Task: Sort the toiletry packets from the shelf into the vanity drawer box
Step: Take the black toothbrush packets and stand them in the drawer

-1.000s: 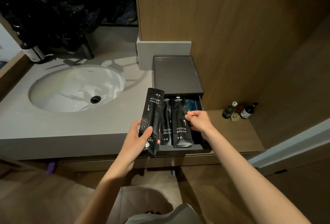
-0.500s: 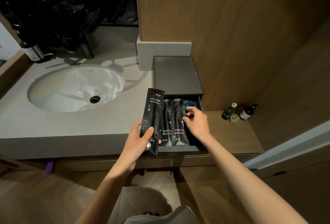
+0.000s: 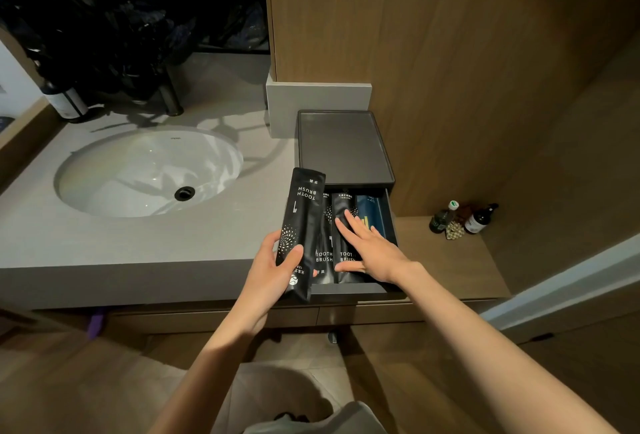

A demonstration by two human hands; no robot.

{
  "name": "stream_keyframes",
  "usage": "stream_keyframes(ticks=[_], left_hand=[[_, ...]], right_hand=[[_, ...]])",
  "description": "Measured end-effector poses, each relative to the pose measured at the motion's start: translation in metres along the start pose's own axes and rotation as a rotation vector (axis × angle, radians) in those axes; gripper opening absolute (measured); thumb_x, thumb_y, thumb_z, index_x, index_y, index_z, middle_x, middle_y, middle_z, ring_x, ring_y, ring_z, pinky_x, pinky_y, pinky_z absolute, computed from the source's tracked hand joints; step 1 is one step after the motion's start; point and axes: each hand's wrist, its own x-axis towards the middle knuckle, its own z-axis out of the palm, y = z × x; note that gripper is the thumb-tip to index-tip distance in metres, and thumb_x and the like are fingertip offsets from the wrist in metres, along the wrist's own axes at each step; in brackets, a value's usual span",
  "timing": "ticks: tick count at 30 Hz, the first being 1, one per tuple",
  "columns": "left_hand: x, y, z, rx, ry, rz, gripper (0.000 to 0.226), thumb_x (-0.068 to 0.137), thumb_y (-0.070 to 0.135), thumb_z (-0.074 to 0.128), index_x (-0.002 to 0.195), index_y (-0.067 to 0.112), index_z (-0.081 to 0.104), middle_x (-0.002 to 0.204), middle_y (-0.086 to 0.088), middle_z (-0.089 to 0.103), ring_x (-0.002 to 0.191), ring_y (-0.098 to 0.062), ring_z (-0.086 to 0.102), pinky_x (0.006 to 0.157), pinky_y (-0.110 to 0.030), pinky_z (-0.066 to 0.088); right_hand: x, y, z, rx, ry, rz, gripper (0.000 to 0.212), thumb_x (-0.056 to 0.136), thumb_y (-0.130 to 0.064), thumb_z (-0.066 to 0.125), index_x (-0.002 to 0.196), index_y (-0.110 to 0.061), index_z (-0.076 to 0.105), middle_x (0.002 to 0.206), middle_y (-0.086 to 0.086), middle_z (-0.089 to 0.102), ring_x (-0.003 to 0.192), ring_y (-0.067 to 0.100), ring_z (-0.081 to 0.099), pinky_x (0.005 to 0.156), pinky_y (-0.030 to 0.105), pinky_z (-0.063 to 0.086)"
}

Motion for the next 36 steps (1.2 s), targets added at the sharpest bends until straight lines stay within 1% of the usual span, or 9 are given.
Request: stream_keyframes(ticks=[7, 10, 13, 18, 22, 24, 27, 31, 36], left_hand=[[0.008, 0.001, 0.010, 0.029, 0.002, 0.017, 0.037, 0.096, 0.020, 0.050, 0.133, 0.021, 0.044, 0.122, -0.002, 0.063, 0.107, -0.014, 0.064, 0.089, -0.026, 0.050], [0.011, 0.002, 0.018, 0.030, 0.012, -0.017, 0.030, 0.099, 0.022, 0.044, 0.129, 0.019, 0.046, 0.119, -0.011, 0.065, 0.106, -0.022, 0.064, 0.097, -0.038, 0.048], [0.014, 0.003, 0.028, -0.005, -0.008, -0.069, 0.026, 0.100, 0.023, 0.042, 0.125, 0.019, 0.048, 0.115, -0.012, 0.066, 0.106, -0.026, 0.064, 0.100, -0.043, 0.046], [0.017, 0.006, 0.048, 0.012, -0.115, -0.118, 0.021, 0.097, 0.024, 0.049, 0.116, 0.016, 0.052, 0.091, -0.006, 0.067, 0.072, -0.017, 0.060, 0.067, -0.031, 0.048], [0.025, 0.011, 0.060, 0.092, -0.196, -0.110, 0.017, 0.095, 0.024, 0.053, 0.104, 0.011, 0.057, 0.083, -0.005, 0.066, 0.067, -0.008, 0.059, 0.069, -0.029, 0.056], [0.031, 0.016, 0.063, 0.101, -0.192, -0.091, 0.016, 0.095, 0.022, 0.055, 0.104, 0.009, 0.059, 0.070, 0.000, 0.065, 0.054, 0.002, 0.059, 0.051, -0.018, 0.052], [0.039, 0.025, 0.067, 0.111, -0.197, -0.109, 0.015, 0.092, 0.018, 0.061, 0.104, 0.010, 0.062, 0.069, 0.007, 0.066, 0.048, 0.004, 0.058, 0.040, -0.013, 0.042], [0.049, 0.025, 0.062, 0.135, -0.205, -0.197, 0.019, 0.087, 0.015, 0.066, 0.103, 0.006, 0.065, 0.073, 0.001, 0.067, 0.047, 0.001, 0.060, 0.046, -0.017, 0.049], [0.056, 0.013, 0.049, 0.158, -0.237, -0.287, 0.024, 0.086, 0.013, 0.067, 0.106, 0.000, 0.066, 0.083, -0.007, 0.071, 0.055, -0.003, 0.067, 0.050, -0.015, 0.051]], right_hand=[[-0.003, 0.000, -0.007, 0.069, 0.002, 0.031, 0.089, 0.088, -0.053, 0.053, 0.153, -0.025, 0.000, 0.161, 0.000, -0.013, 0.148, 0.020, -0.006, 0.122, 0.039, 0.005], [-0.013, -0.009, -0.018, 0.382, 0.253, 0.076, 0.061, 0.094, -0.043, 0.051, 0.148, -0.021, 0.034, 0.157, 0.000, 0.029, 0.143, 0.017, 0.028, 0.119, 0.040, 0.023], [-0.030, -0.025, -0.033, 0.777, 0.511, 0.166, 0.031, 0.094, -0.033, 0.055, 0.119, -0.020, 0.066, 0.113, -0.004, 0.070, 0.100, 0.010, 0.064, 0.091, 0.028, 0.051], [-0.047, -0.029, -0.047, 1.146, 0.596, 0.288, 0.017, 0.084, -0.022, 0.070, 0.099, -0.012, 0.072, 0.081, 0.007, 0.074, 0.065, 0.009, 0.064, 0.058, 0.014, 0.050], [-0.056, -0.022, -0.048, 1.189, 0.627, 0.347, 0.009, 0.078, -0.012, 0.076, 0.085, -0.013, 0.071, 0.061, 0.001, 0.068, 0.055, 0.008, 0.061, 0.058, 0.020, 0.052], [-0.059, -0.017, -0.047, 1.185, 0.618, 0.367, 0.008, 0.077, -0.011, 0.077, 0.083, -0.012, 0.071, 0.058, 0.001, 0.066, 0.057, 0.013, 0.061, 0.062, 0.026, 0.054], [-0.064, -0.005, -0.044, 1.092, 0.641, 0.395, 0.011, 0.078, -0.016, 0.075, 0.089, -0.015, 0.074, 0.069, 0.003, 0.071, 0.065, 0.015, 0.066, 0.075, 0.032, 0.057], [-0.072, 0.009, -0.041, 0.801, 0.687, 0.425, 0.031, 0.087, -0.021, 0.066, 0.117, -0.015, 0.067, 0.110, -0.001, 0.070, 0.080, -0.005, 0.058, 0.080, 0.013, 0.047], [-0.072, 0.019, -0.024, 0.734, 0.484, 0.497, 0.047, 0.089, -0.015, 0.064, 0.135, -0.010, 0.053, 0.133, 0.006, 0.059, 0.106, 0.014, 0.060, 0.102, 0.032, 0.044]])
